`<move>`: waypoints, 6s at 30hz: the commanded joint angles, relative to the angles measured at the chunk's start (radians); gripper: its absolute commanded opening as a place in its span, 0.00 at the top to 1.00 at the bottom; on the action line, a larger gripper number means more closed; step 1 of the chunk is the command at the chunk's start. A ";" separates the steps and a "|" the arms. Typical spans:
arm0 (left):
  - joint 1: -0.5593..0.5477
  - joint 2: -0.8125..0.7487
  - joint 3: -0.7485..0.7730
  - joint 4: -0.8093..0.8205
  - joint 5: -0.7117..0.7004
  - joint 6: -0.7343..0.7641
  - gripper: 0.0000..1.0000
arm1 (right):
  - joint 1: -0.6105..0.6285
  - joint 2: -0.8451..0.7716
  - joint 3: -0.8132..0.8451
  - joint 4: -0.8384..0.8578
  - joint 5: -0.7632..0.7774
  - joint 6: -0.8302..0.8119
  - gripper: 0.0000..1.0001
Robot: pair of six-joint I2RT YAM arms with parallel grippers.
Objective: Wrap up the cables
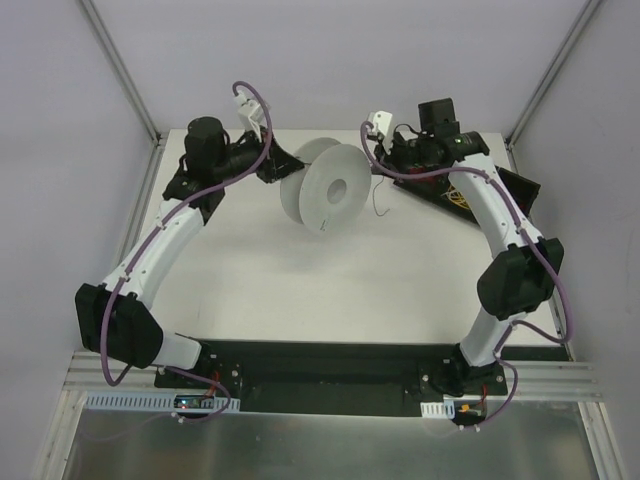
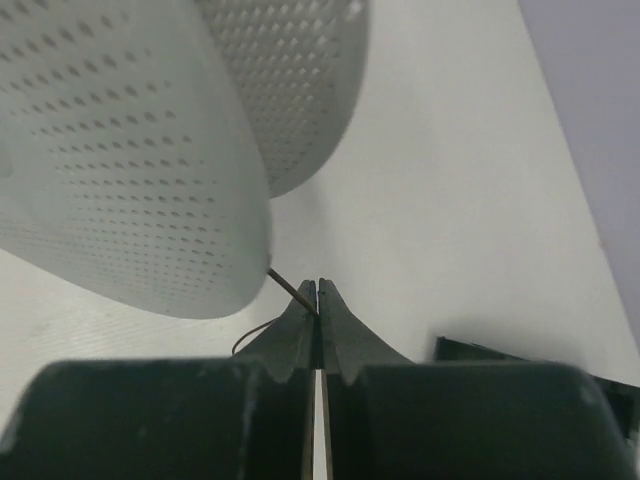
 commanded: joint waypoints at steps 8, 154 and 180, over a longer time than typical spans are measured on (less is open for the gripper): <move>0.101 -0.027 0.148 0.322 0.181 -0.395 1.00 | -0.050 -0.061 -0.190 0.040 -0.139 0.151 0.99; 0.182 0.183 -0.023 0.724 0.302 -0.990 1.00 | -0.001 -0.430 -0.609 0.754 -0.216 0.895 1.00; 0.214 0.080 -0.075 0.545 0.355 -0.605 1.00 | -0.084 -0.252 -0.459 0.668 -0.185 0.737 1.00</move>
